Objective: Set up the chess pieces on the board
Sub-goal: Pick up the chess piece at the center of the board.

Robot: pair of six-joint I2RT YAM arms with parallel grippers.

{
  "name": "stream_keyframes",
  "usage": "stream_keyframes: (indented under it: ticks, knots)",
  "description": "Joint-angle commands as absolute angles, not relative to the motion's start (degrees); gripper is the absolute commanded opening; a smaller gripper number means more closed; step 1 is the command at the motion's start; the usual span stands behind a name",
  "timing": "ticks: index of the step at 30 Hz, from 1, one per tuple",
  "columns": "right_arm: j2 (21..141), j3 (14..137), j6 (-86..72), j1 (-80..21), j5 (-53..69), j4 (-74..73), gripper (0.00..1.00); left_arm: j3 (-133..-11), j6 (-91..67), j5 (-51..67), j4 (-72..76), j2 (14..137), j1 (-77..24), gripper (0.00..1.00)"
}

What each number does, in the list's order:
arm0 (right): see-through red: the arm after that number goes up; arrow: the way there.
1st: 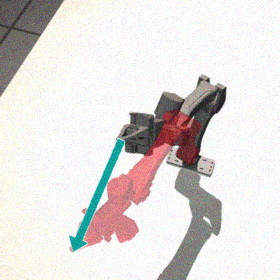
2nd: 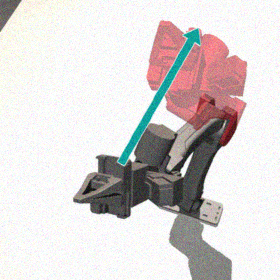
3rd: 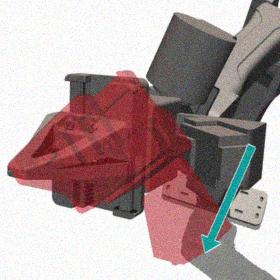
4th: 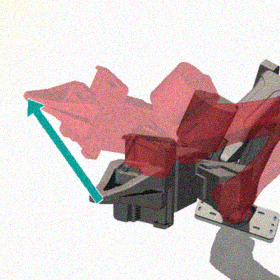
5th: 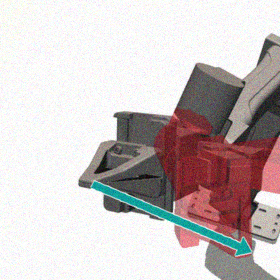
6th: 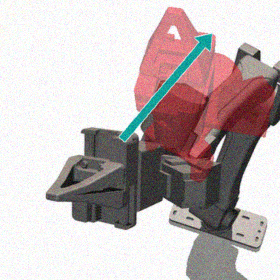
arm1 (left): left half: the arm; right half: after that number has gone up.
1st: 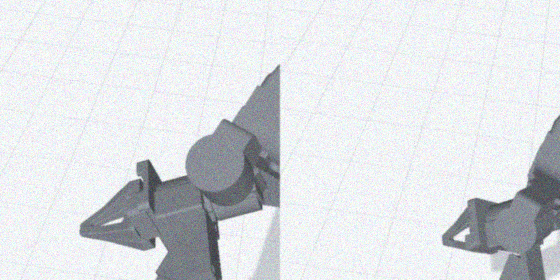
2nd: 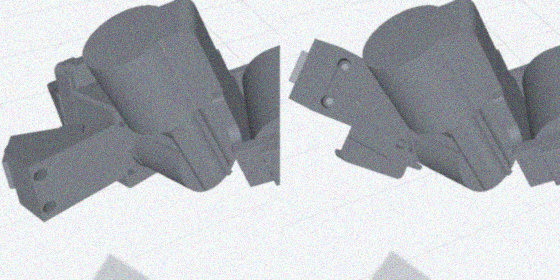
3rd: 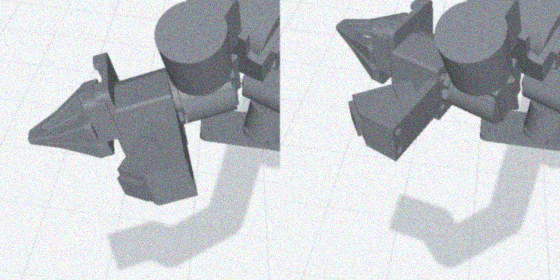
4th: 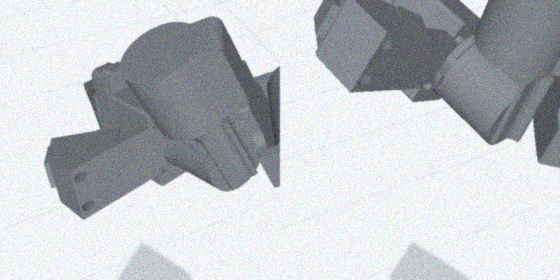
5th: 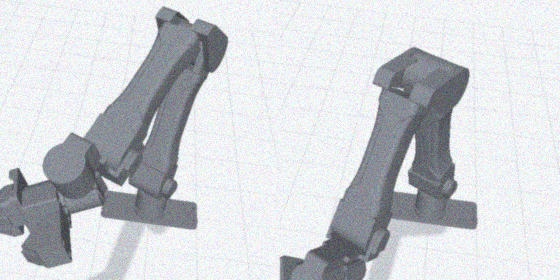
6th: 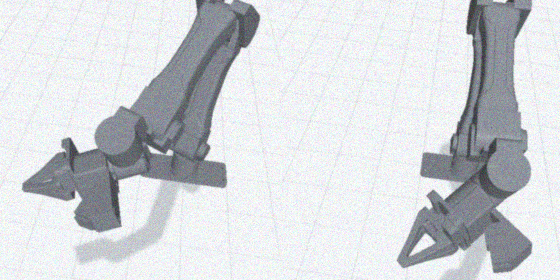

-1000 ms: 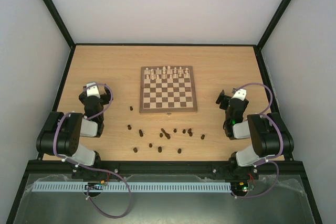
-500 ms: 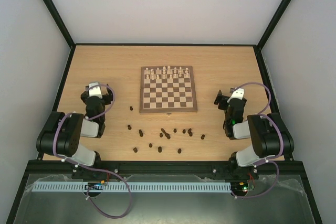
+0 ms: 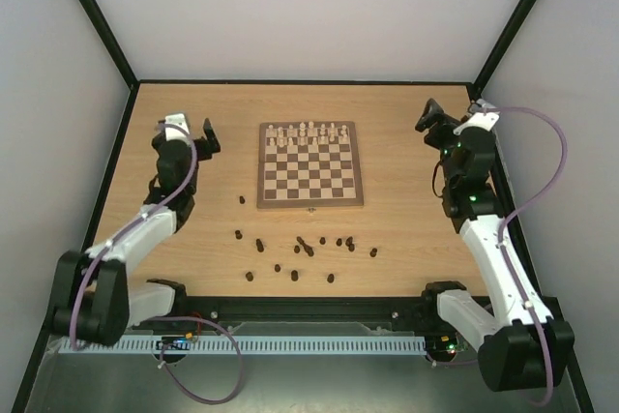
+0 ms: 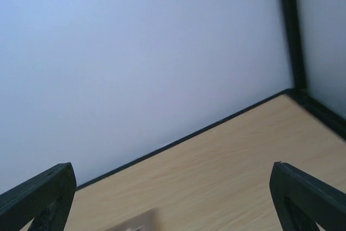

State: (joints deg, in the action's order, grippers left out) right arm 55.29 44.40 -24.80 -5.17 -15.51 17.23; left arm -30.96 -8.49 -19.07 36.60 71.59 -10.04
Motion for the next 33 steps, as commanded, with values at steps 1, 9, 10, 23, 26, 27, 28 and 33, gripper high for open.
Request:
stream_keyframes:
  ticks: [1, 9, 10, 23, 26, 27, 28, 33]
  knots:
    - [53.7, 47.5, -28.9, -5.4, 0.4, -1.6, 0.99, -38.2, -19.1, -11.2, 19.2, 62.7, -12.4, 1.00]
    - [56.7, 49.7, -33.2, -5.6, 15.4, -10.7, 0.99, -47.3, -29.7, 3.6, 1.1, 62.4, -14.4, 1.00]
    - [57.5, 49.9, -32.6, -6.2, 16.1, -12.6, 0.98, -47.3, -31.6, 3.7, -1.5, 62.2, -14.3, 0.99]
    - [55.4, 42.2, -39.6, -38.9, -14.1, -30.3, 0.99, -39.3, -32.8, 19.8, -9.0, 54.5, -15.4, 0.99]
    - [57.8, 44.2, -46.4, -48.5, -19.5, -33.7, 0.99, -36.9, -34.4, 18.1, -10.3, 53.7, -17.8, 0.99]
    - [59.0, 44.7, -47.6, -50.2, -20.0, -34.2, 0.99, -35.9, -34.7, 17.4, -10.3, 53.4, -18.5, 1.00]
    - [60.5, 45.9, -48.9, -51.8, -22.1, -35.3, 0.99, -35.1, -34.7, 17.2, -10.3, 53.2, -19.2, 1.00]
    - [54.1, 44.3, -54.0, -55.6, -24.6, -31.2, 0.99, -30.5, -36.2, 14.6, -9.8, 48.5, -21.1, 1.00]
